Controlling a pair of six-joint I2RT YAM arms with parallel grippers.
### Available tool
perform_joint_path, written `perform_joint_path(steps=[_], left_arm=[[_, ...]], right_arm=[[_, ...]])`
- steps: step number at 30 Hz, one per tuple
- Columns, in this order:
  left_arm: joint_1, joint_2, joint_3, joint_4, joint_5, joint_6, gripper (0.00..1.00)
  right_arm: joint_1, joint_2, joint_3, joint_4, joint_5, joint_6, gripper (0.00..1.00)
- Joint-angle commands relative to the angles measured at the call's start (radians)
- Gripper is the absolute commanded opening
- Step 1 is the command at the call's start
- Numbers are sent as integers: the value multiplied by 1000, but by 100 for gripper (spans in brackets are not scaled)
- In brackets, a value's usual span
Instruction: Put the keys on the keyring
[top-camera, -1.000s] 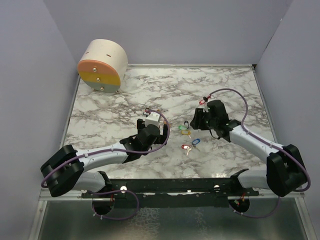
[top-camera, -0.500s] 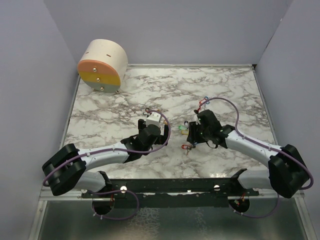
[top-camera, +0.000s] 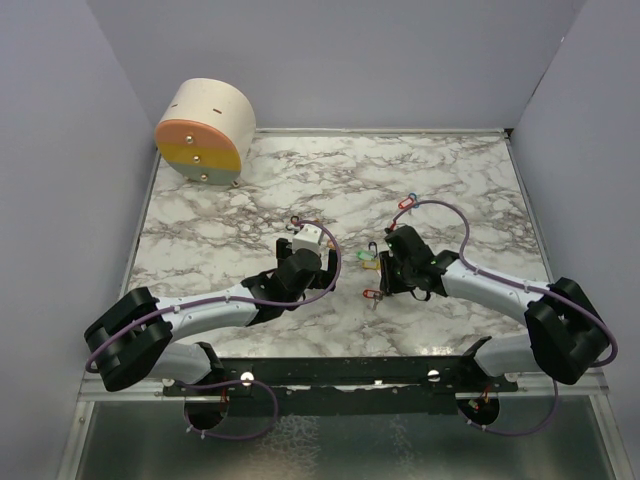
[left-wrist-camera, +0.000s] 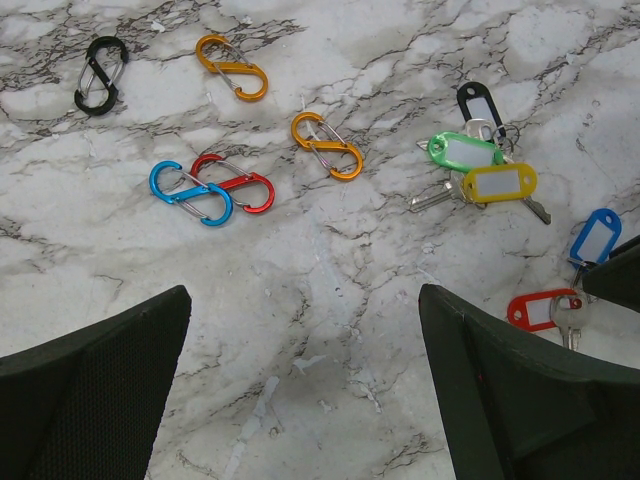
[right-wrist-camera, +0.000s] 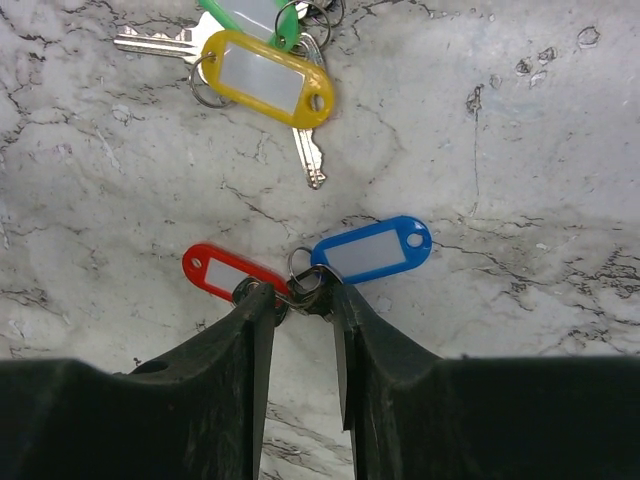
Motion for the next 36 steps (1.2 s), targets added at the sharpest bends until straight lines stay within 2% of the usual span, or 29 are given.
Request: perform_joint_path(steps=[1, 11, 18, 22, 36], left_arm=[[5, -8, 12, 12, 2, -6, 99], [6, -14, 6, 10, -4, -5, 99], [6, -14, 4, 13, -3, -5, 99], [6, -11, 6, 12, -4, -5, 99], [9, 7, 17, 9, -21, -5, 99]], right_arm=[[8, 7, 24, 9, 52, 11, 30], [8, 49, 28, 28, 58, 7, 25], [8, 37, 30, 35, 68, 8, 12], [8, 20, 37, 29, 83, 8, 2], [8, -117, 38, 34, 137, -30, 1]])
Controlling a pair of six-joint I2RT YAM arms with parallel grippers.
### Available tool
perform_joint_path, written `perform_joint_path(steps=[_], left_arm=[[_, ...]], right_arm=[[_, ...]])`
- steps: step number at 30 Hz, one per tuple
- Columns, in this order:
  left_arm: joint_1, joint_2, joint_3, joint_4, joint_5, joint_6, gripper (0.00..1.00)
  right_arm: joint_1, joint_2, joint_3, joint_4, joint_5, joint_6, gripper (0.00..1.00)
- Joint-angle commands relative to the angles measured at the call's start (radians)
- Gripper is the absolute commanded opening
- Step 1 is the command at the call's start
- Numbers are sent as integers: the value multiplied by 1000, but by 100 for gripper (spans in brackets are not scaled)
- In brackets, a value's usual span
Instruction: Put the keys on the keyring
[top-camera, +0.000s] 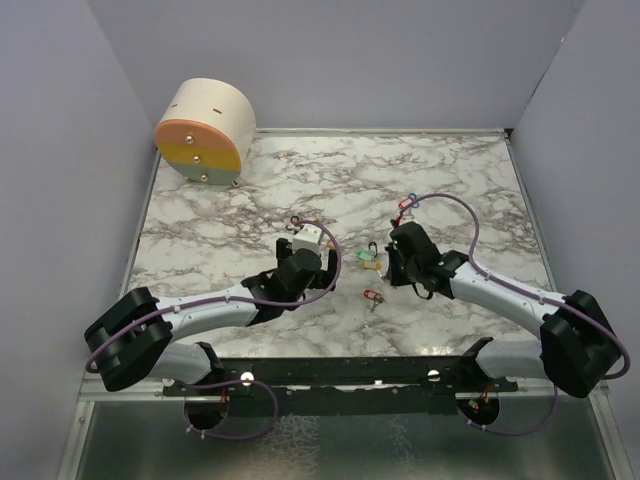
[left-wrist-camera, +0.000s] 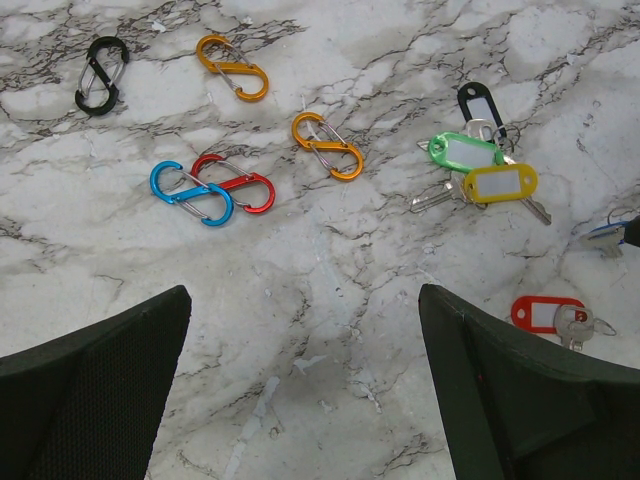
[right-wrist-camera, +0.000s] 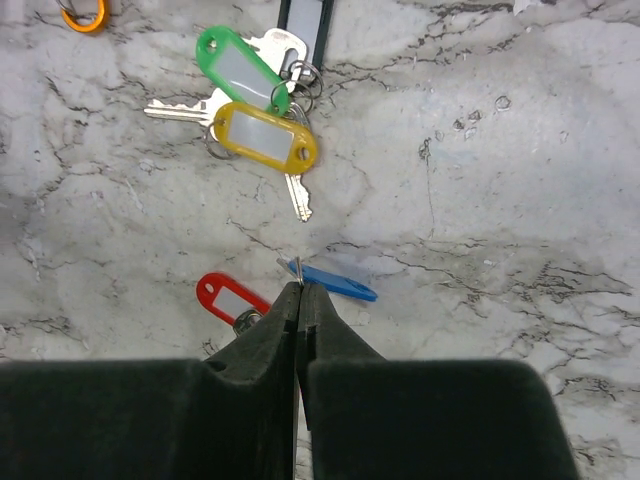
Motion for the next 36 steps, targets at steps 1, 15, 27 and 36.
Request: perform_joint_path(steps=[1, 15, 27, 36], left_arm=[[10, 9, 21, 9, -23, -4, 99], [122, 121, 83, -23, -26, -12, 98], [234, 246, 166, -26, -34, -66, 96], [363, 362, 259, 10, 44, -8, 95]], right_arm=[[6, -60, 27, 30, 55, -25, 1], [7, -201, -39, 167, 70, -97, 1], [6, -219, -47, 183, 48, -115, 1], [7, -241, -53, 182, 39, -118, 1]])
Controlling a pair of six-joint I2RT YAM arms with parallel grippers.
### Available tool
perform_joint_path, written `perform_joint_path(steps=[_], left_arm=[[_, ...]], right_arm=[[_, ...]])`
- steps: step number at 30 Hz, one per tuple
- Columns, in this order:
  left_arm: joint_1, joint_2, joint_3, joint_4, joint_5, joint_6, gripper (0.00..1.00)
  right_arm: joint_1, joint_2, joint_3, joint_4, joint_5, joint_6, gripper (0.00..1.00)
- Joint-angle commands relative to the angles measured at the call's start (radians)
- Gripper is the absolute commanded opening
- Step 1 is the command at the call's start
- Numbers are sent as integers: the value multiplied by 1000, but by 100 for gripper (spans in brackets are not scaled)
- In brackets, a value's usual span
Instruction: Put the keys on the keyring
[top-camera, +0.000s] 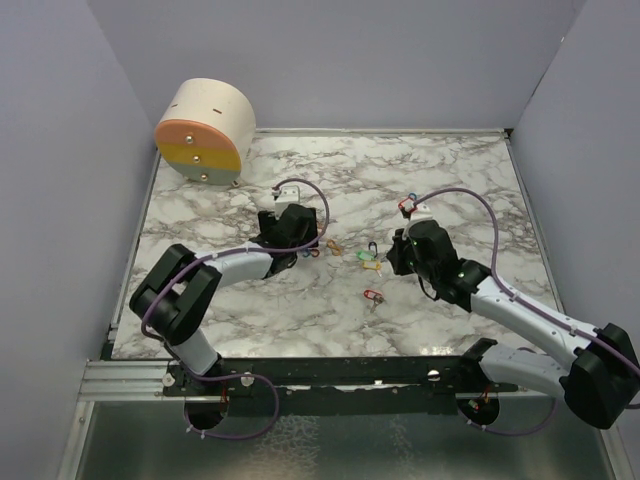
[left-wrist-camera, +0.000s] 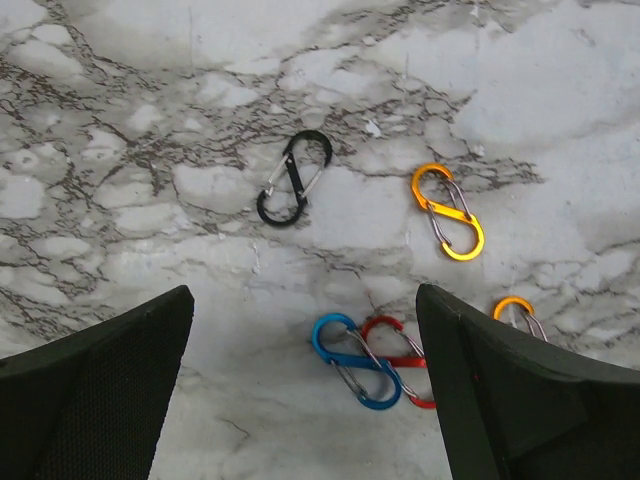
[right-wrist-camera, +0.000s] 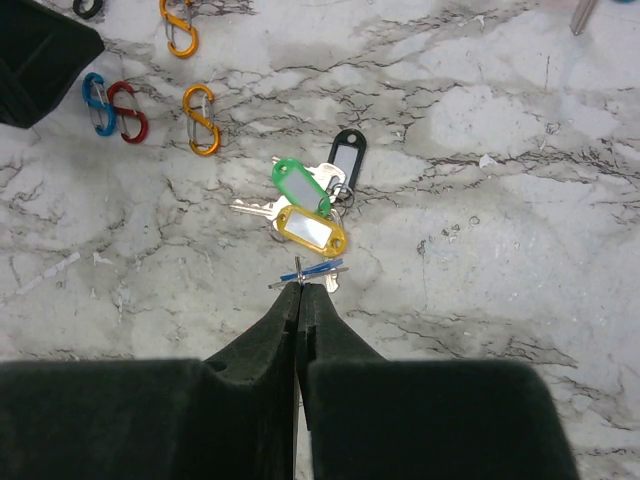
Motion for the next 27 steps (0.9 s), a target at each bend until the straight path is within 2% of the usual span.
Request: perform_joint_path(steps=[1, 14, 27], left_arm=[[76, 54, 41, 53, 63, 38, 94], [126, 230, 157, 87, 148, 144, 89], [143, 281, 172, 68, 164, 161, 75]], right_arm=[[6, -33, -11, 29, -1, -14, 1], [5, -36, -16, 31, -4, -17, 1], [7, -25, -13, 37, -4, -17, 1]])
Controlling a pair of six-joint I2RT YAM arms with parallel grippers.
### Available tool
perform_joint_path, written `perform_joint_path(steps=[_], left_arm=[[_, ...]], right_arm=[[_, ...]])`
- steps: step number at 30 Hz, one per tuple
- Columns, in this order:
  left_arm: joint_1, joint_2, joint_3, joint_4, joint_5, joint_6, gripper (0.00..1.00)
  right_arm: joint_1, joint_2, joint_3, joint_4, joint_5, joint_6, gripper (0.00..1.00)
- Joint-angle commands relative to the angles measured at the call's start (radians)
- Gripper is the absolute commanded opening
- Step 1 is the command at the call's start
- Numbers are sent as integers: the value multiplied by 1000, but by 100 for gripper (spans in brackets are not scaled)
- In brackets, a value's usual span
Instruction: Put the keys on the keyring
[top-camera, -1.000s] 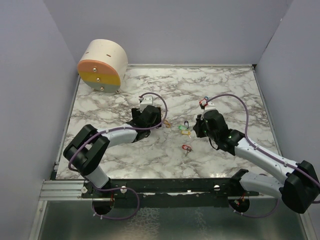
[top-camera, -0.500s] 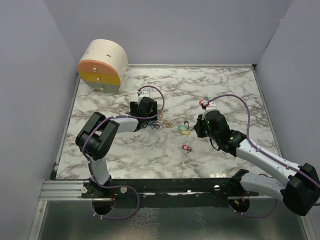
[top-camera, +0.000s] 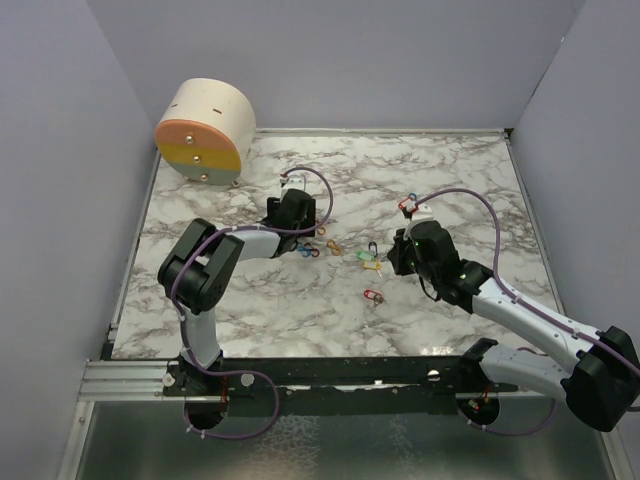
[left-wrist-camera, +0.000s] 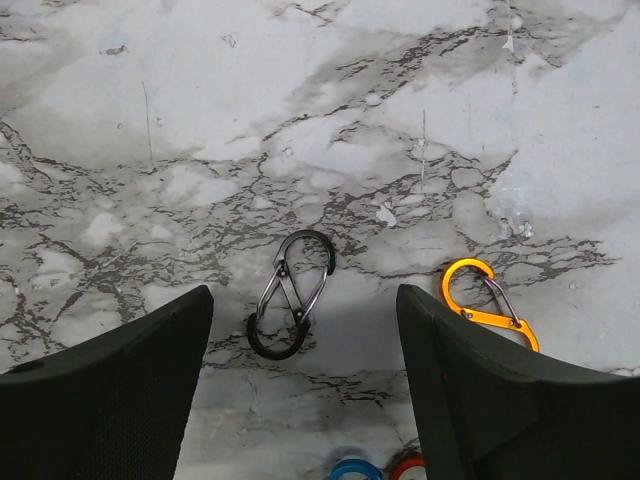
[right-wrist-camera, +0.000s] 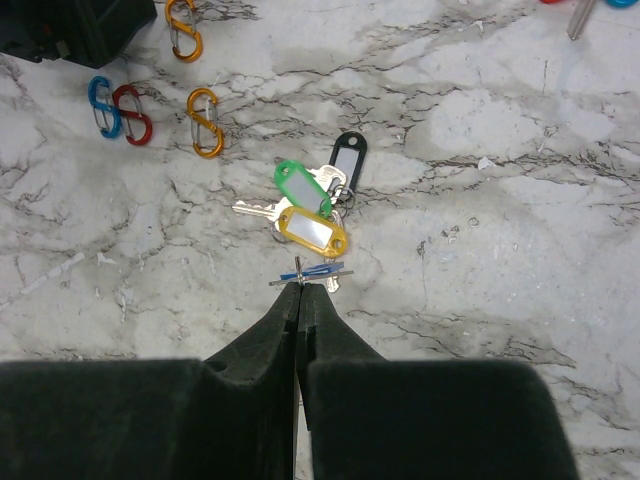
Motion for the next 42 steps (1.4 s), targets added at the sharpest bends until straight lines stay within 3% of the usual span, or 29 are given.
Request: perform_joint_path(steps=[1, 7, 13, 18, 26, 36, 42], left_arm=[[15, 27, -9, 3, 43, 7, 73], [24, 35, -24, 14, 62, 9, 66], [28, 39, -28, 13, 78, 10, 51], [28, 32, -42, 8, 79, 3, 48], [28, 23, -58, -5, 77, 3, 33], [28, 13, -62, -8, 87, 4, 0], [28, -17, -63, -10, 116, 5, 0]], right_arm=[[7, -1, -7, 37, -4, -15, 1], [6, 5, -5, 39, -6, -16, 1], [5, 7, -5, 37, -5, -17, 1], [6, 4, -5, 36, -7, -15, 1], [7, 5, -5, 38, -11, -14, 1], [6, 8, -4, 43, -11, -13, 1], [7, 17, -2, 57, -18, -17, 1]])
